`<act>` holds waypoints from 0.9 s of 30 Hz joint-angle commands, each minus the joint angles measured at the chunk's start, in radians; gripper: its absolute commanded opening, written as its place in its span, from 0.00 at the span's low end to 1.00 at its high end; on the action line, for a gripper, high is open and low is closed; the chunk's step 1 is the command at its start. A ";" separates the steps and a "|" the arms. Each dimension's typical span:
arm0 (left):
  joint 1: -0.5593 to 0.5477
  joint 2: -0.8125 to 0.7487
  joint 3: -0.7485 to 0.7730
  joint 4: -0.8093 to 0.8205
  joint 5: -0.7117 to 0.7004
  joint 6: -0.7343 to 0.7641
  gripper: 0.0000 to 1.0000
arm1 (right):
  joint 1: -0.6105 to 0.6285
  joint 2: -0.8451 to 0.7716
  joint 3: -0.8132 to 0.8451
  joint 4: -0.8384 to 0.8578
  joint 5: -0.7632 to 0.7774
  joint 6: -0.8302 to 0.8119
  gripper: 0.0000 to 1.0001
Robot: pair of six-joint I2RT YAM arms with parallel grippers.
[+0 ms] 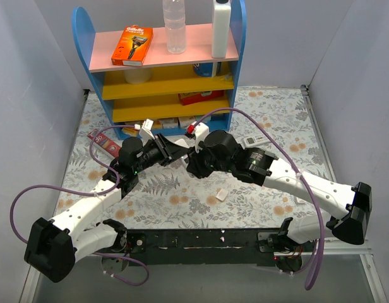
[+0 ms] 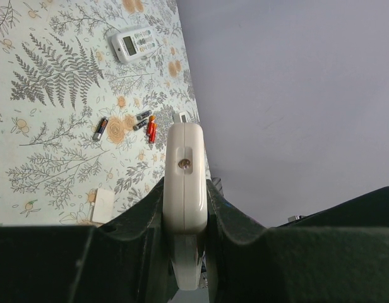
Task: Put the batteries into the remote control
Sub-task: Load the battery into the remote control.
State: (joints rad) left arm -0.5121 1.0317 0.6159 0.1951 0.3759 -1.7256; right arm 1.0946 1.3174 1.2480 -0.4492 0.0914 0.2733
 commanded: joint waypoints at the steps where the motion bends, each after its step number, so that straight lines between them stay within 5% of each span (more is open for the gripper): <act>1: 0.006 -0.039 -0.001 0.012 -0.022 -0.002 0.00 | 0.004 -0.035 0.054 0.009 0.002 -0.020 0.35; 27: 0.006 -0.042 0.007 -0.003 -0.042 -0.014 0.00 | 0.004 -0.035 0.010 -0.031 -0.021 -0.029 0.31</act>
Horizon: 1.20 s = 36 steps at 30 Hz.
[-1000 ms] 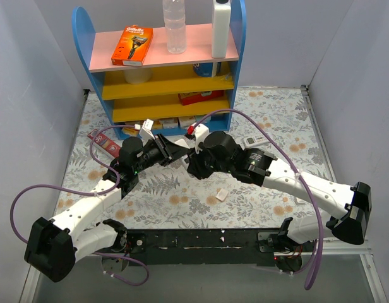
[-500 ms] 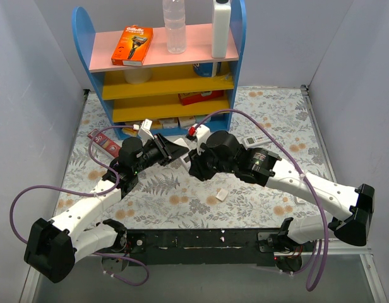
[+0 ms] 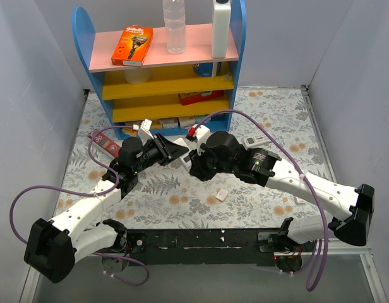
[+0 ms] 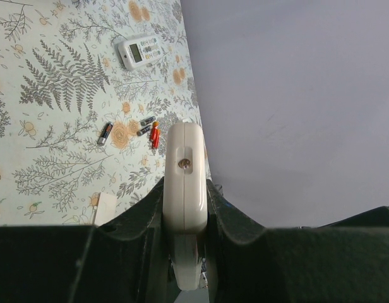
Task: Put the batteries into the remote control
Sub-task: Load the battery into the remote control.
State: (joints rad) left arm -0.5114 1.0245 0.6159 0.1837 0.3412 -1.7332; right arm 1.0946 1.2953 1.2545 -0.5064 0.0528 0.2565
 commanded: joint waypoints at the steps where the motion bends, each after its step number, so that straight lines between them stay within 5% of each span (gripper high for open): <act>1: 0.005 -0.037 0.005 0.010 -0.005 -0.006 0.00 | 0.004 -0.011 0.002 0.026 0.018 -0.016 0.31; 36: 0.005 -0.063 0.028 0.003 0.001 -0.052 0.00 | 0.005 0.007 -0.067 0.048 0.130 -0.026 0.22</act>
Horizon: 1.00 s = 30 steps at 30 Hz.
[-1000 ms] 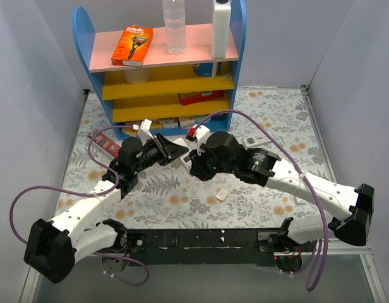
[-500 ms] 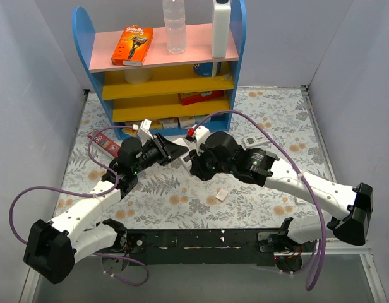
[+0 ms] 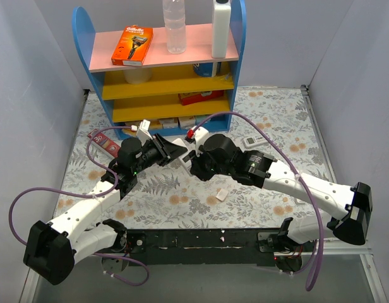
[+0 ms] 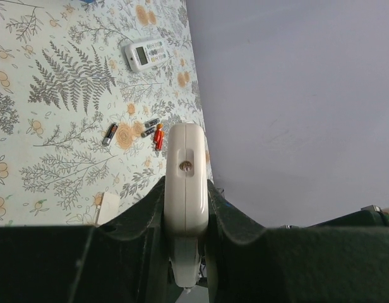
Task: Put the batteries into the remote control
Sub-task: Load the battery into the remote control.
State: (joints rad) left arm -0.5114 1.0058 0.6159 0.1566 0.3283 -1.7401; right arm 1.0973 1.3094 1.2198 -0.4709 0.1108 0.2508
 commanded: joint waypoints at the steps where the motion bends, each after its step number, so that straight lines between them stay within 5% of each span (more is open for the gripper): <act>1: 0.005 -0.049 0.031 0.028 0.015 -0.053 0.00 | 0.001 -0.013 -0.039 0.024 0.090 -0.027 0.22; 16: 0.005 -0.082 0.038 0.055 0.029 -0.160 0.00 | 0.003 -0.056 -0.166 0.161 0.194 -0.031 0.17; 30: 0.007 -0.092 0.038 0.083 0.034 -0.144 0.00 | -0.019 -0.058 -0.240 0.190 0.095 0.117 0.08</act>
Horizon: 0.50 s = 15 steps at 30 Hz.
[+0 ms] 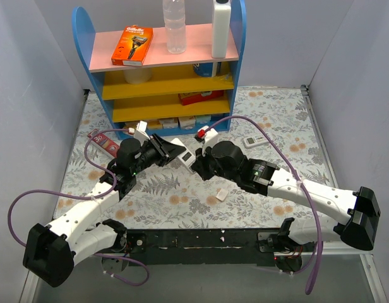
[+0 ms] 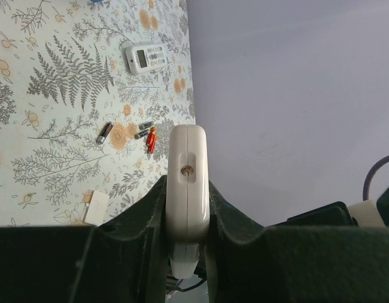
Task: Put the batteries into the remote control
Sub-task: Load the battery into the remote control.
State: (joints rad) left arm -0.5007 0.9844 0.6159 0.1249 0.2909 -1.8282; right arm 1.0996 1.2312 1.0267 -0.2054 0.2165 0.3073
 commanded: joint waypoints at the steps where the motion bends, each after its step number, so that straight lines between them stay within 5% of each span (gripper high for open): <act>1: -0.006 -0.072 0.038 0.119 0.070 -0.052 0.00 | -0.023 0.021 -0.047 -0.077 -0.019 0.070 0.08; 7: -0.004 -0.059 0.053 0.099 0.068 0.036 0.00 | -0.038 0.002 -0.042 -0.089 -0.063 0.115 0.13; 15: -0.006 -0.062 -0.033 0.073 0.022 0.214 0.00 | -0.044 -0.065 0.064 -0.141 -0.048 0.079 0.44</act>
State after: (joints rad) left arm -0.5072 0.9802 0.6125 0.1257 0.3264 -1.6943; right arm 1.0645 1.2194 1.0214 -0.2462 0.1535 0.4046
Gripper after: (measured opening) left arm 0.205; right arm 0.368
